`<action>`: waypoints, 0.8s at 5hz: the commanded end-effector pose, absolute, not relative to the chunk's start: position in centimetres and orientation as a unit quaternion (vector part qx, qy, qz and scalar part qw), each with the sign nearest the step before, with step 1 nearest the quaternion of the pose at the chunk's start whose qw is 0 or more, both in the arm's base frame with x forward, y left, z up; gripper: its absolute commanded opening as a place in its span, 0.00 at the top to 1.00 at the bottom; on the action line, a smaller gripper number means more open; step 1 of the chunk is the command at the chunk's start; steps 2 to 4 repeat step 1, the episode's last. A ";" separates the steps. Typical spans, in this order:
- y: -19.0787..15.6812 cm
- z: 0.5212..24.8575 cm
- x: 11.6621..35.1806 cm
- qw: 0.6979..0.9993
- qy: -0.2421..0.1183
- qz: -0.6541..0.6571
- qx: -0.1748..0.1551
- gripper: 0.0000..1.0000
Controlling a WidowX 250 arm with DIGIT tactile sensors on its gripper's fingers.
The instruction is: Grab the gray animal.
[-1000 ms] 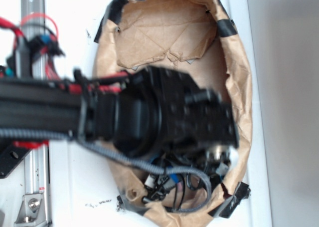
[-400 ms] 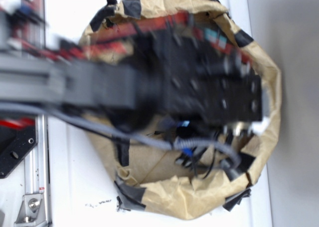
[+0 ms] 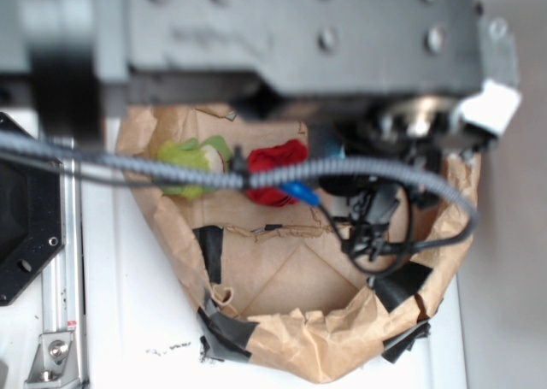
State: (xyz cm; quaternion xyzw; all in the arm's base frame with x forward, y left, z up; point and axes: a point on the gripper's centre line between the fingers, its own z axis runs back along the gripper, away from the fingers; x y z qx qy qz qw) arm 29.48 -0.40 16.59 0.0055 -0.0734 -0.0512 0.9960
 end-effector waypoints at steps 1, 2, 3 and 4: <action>-1.5 19.3 28.0 0.996 -0.084 -0.018 0.004 1.00; -1.5 19.3 28.0 0.996 -0.084 -0.018 0.004 1.00; -1.5 19.3 28.0 0.996 -0.084 -0.018 0.004 1.00; -1.5 19.3 28.0 0.996 -0.084 -0.018 0.004 1.00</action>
